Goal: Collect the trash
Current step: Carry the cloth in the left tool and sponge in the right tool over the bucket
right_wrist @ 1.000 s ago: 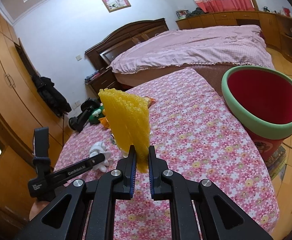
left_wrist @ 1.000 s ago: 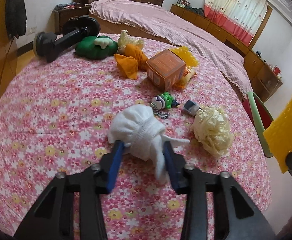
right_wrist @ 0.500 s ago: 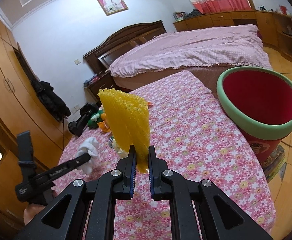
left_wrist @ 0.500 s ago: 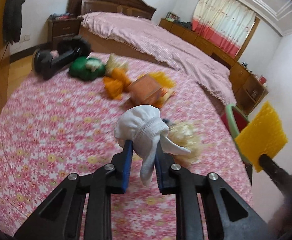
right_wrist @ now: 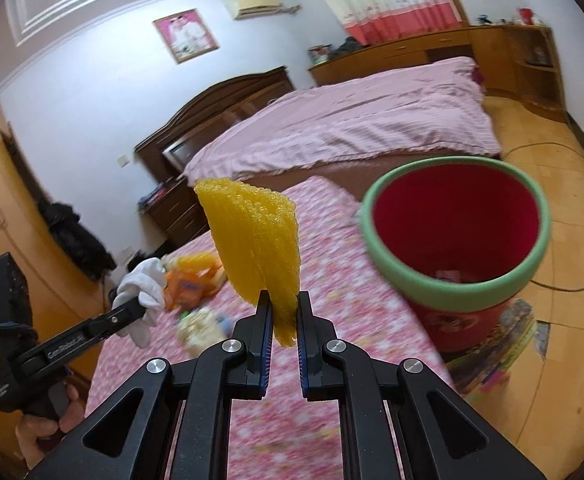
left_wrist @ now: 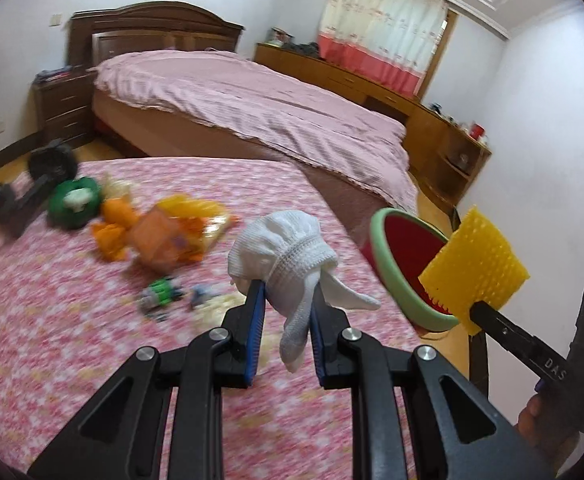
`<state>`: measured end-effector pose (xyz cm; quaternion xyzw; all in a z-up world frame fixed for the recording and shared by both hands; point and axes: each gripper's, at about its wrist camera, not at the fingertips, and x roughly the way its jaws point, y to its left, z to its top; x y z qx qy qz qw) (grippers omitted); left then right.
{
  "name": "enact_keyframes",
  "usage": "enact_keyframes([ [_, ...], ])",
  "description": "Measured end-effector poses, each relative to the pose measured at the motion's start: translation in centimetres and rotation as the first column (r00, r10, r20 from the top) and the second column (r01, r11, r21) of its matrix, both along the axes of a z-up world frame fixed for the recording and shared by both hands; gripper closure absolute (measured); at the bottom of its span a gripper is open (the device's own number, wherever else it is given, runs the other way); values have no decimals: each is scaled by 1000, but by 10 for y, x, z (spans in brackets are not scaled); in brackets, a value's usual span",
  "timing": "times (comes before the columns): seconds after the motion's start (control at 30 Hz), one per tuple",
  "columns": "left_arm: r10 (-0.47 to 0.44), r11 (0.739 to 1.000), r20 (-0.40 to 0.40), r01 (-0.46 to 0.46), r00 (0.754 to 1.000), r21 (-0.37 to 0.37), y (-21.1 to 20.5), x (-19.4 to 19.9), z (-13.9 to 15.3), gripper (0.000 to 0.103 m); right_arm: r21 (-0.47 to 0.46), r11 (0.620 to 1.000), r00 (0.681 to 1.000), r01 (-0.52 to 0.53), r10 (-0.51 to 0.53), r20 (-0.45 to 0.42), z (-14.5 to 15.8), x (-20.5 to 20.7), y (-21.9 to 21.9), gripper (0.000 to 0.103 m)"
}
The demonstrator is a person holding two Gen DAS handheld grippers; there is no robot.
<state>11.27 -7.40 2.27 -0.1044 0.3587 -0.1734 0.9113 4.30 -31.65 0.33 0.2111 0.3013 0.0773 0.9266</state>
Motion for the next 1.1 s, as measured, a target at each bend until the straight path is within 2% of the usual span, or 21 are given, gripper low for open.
enact_keyframes([
  [0.4,-179,983,-35,181,983,46,-107,45,-7,82,13,980,980,198,-198,-38,-19,15,-87,92],
  [0.77,-291,951,-78,297,953,87,-185,75,-29,82,30,963,958,269,-264,-115,-48,35,-129,92],
  [1.03,-306,939,-91,316,948,134,-215,90,-46,82,9,955,944,295,-290,-159,-65,41,-147,91],
  [1.1,-303,940,-98,314,948,133,-217,92,-49,77,13,954,942,300,-294,-162,-67,43,-150,91],
])
